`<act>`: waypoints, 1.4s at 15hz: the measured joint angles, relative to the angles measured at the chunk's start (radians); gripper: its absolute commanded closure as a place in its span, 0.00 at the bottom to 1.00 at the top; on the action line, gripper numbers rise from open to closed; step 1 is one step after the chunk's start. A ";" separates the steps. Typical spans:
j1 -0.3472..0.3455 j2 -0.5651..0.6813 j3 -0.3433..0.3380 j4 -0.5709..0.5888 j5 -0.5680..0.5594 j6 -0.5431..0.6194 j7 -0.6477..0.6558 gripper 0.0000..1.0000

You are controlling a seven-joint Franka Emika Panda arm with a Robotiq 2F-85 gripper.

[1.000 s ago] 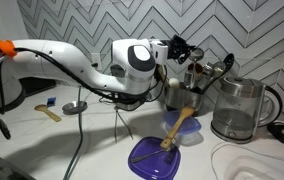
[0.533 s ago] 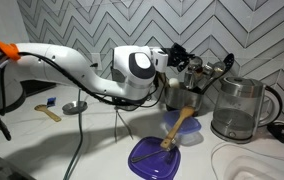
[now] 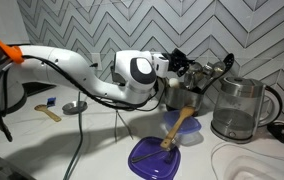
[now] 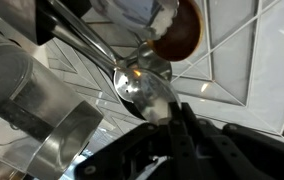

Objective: Pick up the metallic cooking spoon from the blue lid and put it in the utensil holding bucket

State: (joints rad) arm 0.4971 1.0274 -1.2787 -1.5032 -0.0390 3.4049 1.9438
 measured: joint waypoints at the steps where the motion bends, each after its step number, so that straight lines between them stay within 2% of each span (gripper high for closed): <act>1: -0.003 0.000 0.005 0.000 -0.002 0.000 -0.001 0.99; 18: -0.039 -0.021 0.050 0.017 -0.043 0.000 -0.009 0.99; 19: -0.042 -0.024 0.053 0.018 -0.047 0.000 -0.009 0.70; 20: -0.044 -0.027 0.057 0.020 -0.054 0.000 -0.009 0.68; 21: -0.047 -0.031 0.060 0.020 -0.063 0.000 -0.010 0.62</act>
State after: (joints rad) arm 0.4504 0.9967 -1.2183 -1.4831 -0.1016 3.4049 1.9341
